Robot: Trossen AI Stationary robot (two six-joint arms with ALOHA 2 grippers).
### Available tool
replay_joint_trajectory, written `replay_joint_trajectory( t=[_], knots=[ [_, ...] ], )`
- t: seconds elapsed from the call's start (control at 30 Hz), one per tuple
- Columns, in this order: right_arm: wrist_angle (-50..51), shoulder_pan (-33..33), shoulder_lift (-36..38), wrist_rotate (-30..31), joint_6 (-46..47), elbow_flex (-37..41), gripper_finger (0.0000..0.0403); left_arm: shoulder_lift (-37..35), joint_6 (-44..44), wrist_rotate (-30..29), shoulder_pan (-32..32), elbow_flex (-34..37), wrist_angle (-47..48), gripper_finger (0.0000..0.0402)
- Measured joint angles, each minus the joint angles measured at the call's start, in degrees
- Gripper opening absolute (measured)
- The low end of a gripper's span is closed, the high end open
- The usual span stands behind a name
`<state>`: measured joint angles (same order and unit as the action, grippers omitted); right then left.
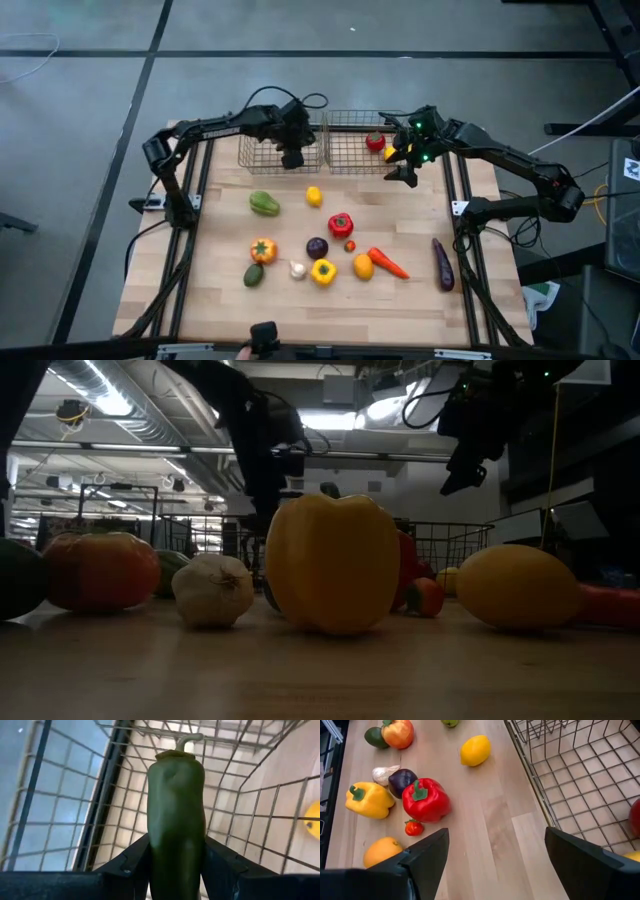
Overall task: Sort produce into baskets
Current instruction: Put the green chili pepper into the left golden wire basket
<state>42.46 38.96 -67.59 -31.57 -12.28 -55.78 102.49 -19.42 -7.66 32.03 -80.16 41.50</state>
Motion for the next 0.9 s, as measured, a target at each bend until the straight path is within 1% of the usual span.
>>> replay_joint_trajectory(
  t=[0.27,0.6,0.9],
  knots=[
    [0.01,0.0,0.0,0.02,-0.01,0.0,0.0326,3.42,-4.81,0.57,0.02,0.04,0.05,0.0143],
    [0.0,0.0,0.0,0.02,-0.01,0.01,0.0326,6.62,-5.05,2.62,0.0,0.04,0.28,0.0143],
    [0.0,0.0,0.0,0.02,-0.01,0.01,0.0326,6.74,-4.98,3.32,0.0,0.04,-0.25,0.0143]
  ],
)
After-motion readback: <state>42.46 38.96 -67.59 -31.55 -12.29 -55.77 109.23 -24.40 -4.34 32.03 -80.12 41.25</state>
